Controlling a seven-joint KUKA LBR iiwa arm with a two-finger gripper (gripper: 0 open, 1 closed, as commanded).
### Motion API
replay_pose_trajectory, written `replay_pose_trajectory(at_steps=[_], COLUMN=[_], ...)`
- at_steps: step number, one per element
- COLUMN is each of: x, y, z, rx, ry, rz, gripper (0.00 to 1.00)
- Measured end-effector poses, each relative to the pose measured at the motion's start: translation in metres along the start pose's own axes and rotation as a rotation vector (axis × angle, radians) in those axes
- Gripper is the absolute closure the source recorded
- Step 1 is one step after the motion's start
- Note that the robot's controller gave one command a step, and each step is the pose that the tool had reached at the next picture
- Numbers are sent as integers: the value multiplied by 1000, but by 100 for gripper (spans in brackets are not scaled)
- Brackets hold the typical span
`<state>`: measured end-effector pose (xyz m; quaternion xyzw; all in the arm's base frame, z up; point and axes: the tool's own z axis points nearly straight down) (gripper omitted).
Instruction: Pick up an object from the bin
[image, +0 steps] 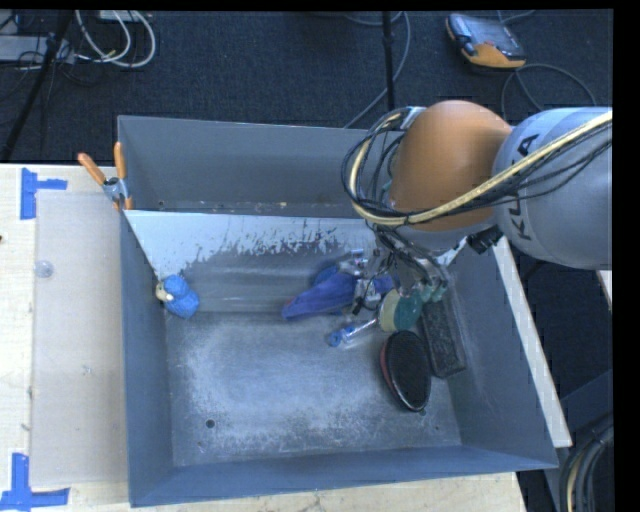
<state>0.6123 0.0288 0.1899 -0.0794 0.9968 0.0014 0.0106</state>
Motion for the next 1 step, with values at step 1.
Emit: replay_pose_trajectory(at_steps=[1], x=[3], y=[-3], z=[-51], rx=[-1], ry=[6], rz=[27], gripper=[100])
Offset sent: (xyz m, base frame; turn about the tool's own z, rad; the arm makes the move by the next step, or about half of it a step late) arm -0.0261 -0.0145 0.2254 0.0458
